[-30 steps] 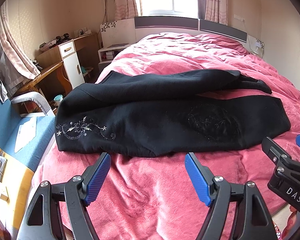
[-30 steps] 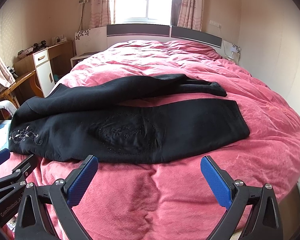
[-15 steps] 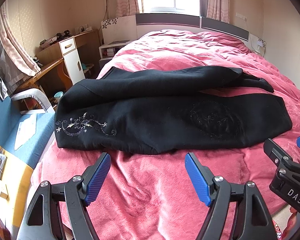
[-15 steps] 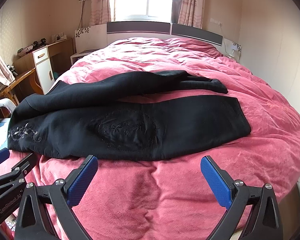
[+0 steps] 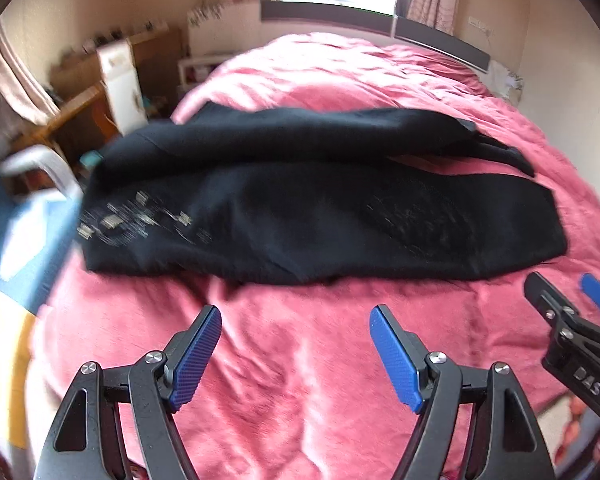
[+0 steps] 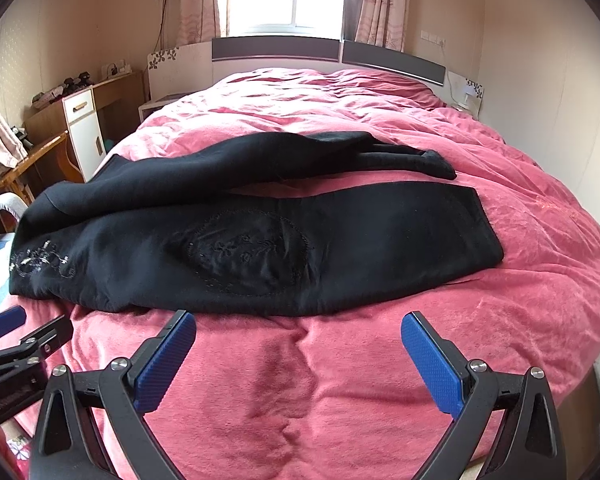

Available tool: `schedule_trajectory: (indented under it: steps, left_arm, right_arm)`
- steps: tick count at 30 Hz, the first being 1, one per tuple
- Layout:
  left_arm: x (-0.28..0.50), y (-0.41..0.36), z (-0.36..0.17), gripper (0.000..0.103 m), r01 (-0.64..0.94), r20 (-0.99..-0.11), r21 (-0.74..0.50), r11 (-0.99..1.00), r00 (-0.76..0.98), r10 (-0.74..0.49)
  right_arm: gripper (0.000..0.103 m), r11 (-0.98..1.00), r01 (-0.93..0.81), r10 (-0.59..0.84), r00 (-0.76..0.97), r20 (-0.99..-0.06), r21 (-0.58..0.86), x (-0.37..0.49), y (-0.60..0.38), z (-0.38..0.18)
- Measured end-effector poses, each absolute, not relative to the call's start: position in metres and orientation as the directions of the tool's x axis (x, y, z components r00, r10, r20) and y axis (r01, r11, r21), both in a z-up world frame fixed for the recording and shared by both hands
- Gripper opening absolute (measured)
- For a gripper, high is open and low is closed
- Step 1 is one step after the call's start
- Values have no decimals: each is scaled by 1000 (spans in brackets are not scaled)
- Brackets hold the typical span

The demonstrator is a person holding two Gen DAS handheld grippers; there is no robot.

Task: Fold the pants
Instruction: 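Lower the left tool to the embroidered hem while the right tool reaches the other leg hem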

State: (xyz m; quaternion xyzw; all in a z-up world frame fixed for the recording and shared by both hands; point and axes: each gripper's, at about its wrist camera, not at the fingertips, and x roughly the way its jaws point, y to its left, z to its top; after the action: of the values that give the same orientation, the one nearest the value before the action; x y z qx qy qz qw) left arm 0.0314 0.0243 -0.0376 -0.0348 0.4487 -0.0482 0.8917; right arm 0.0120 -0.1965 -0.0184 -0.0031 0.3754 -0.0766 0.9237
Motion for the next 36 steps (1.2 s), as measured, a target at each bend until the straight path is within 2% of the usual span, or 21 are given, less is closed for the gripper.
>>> schedule_trajectory:
  steps: [3, 5, 16, 19, 21, 23, 28, 31, 33, 36]
  left_arm:
    - [38, 43, -51, 78, 46, -803, -261, 964, 545, -243]
    - [40, 54, -58, 78, 16, -798, -318, 948, 536, -276]
    - [49, 122, -75, 76, -214, -757, -352, 911, 637, -143]
    - [54, 136, -83, 76, -217, -746, -387, 896, 644, -167]
    - [58, 142, -86, 70, -203, -749, -394, 897, 636, -185]
    - [63, 149, -90, 67, -194, -750, -388, 901, 635, -186]
    - [69, 168, -98, 67, -195, -712, -413, 889, 679, -182]
    - [73, 177, -101, 67, -202, -697, -435, 878, 692, -186]
    - [74, 183, -101, 67, -209, -680, -440, 873, 713, -172]
    - [68, 194, -96, 67, -218, -634, -459, 861, 760, -145]
  right_arm:
    - [103, 985, 157, -166, 704, -691, -76, 15, -207, -23]
    - [103, 983, 166, -174, 702, -690, -79, 18, -216, -26]
    - [103, 970, 206, -234, 624, -746, -132, 34, -261, -57]
    - [103, 974, 222, -175, 616, -768, -44, 36, -289, -66]
    - [103, 969, 243, -121, 621, -774, 43, 34, -310, -70]
    - [102, 946, 263, -37, 666, -745, 188, 29, -338, -73]
    - [90, 869, 287, 80, 723, -687, 404, 29, -391, -81]
    - [75, 806, 326, 96, 752, -652, 495, 33, -418, -90]
    - [62, 759, 348, 110, 764, -636, 550, 41, -436, -100]
    - [55, 732, 346, 117, 785, -608, 587, 46, -452, -106]
